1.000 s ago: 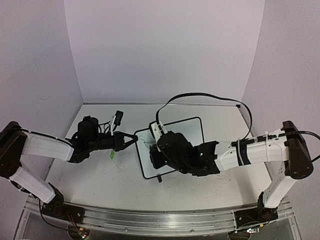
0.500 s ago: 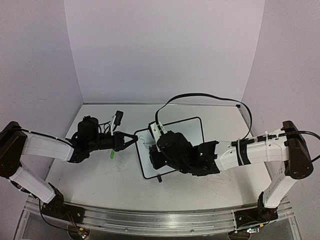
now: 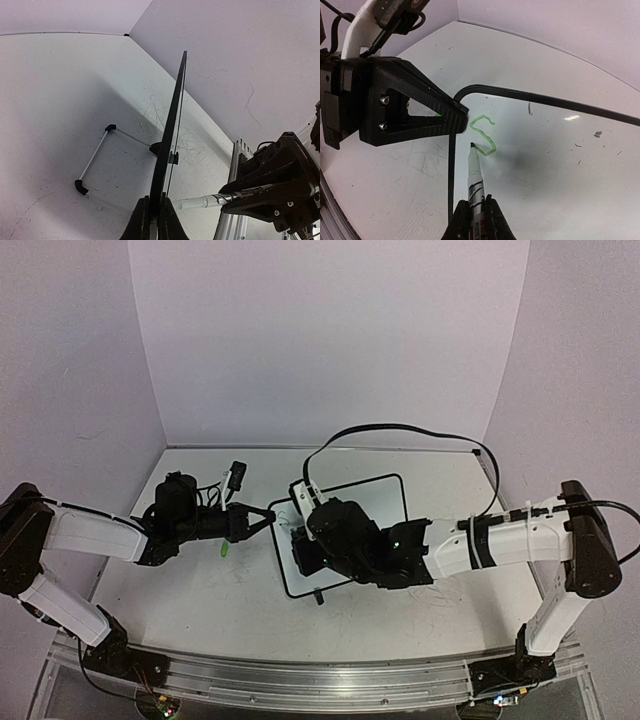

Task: Write a sentence on the whiteboard

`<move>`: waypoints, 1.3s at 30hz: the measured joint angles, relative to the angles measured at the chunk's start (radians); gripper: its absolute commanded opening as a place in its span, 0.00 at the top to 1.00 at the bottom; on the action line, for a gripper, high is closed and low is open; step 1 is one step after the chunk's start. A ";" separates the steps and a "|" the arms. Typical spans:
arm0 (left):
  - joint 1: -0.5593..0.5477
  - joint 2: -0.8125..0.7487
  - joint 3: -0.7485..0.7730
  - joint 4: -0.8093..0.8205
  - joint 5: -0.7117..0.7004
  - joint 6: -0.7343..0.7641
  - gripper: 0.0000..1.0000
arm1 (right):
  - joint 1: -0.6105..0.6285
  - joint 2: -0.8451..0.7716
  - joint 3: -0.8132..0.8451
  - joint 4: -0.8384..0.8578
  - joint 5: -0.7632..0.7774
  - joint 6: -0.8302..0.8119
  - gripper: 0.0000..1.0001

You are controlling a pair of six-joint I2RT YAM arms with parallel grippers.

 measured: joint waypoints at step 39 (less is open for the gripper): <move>0.000 -0.001 0.000 0.001 0.003 0.001 1.00 | -0.052 -0.072 -0.046 0.023 -0.026 -0.045 1.00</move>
